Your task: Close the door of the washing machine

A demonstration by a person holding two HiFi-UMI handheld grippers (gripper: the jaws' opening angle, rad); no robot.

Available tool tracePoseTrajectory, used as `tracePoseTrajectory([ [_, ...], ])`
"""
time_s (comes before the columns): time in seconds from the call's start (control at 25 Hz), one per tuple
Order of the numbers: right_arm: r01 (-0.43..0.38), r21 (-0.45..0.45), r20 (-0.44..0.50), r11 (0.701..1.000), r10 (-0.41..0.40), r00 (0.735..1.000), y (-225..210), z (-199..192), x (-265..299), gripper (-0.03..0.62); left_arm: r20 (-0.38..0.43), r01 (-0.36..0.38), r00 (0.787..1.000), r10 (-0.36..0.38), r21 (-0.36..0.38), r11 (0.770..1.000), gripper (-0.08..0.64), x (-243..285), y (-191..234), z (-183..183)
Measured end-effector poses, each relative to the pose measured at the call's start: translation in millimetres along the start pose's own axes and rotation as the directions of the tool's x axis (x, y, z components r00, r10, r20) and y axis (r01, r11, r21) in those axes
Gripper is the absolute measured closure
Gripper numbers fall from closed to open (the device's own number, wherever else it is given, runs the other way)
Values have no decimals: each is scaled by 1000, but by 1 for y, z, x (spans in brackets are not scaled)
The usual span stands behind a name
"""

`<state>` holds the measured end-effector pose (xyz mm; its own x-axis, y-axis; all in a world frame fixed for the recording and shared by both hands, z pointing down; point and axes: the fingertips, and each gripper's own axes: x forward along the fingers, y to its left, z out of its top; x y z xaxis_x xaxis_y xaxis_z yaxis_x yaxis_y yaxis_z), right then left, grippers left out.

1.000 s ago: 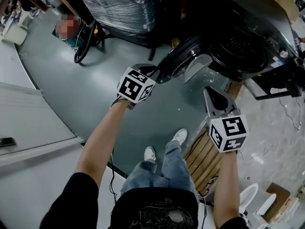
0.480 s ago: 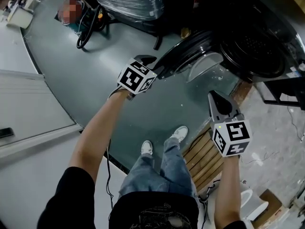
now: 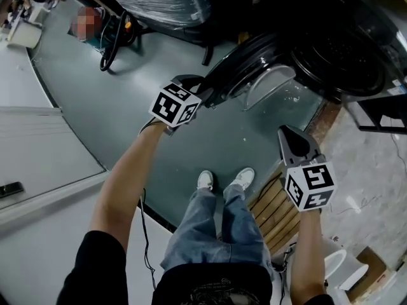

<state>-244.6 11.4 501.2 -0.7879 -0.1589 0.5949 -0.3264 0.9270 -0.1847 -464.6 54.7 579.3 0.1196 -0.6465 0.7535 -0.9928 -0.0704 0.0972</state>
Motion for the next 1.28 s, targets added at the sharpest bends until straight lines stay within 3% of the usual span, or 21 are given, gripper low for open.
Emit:
tracePoseTrajectory([
  [0.48,123,95,6,988,-124,992,4,-25,-11,569,-10,24,1000,-23,47,999,428,12,2,2],
  [0.84,213,143,27,966,-219,975,11,-31,-23,569,-43,95,995,-92,90,991,465,17,-27,-1],
  [1.08,273,173,18,946,-280,960,14,-45,-42,569,-71,168,984,-163,68,983,456,21,-60,-4],
  [1.28,313,280,35,908,-335,941,7,-58,-63,569,-45,169,985,-167,26,985,449,26,-88,-2],
])
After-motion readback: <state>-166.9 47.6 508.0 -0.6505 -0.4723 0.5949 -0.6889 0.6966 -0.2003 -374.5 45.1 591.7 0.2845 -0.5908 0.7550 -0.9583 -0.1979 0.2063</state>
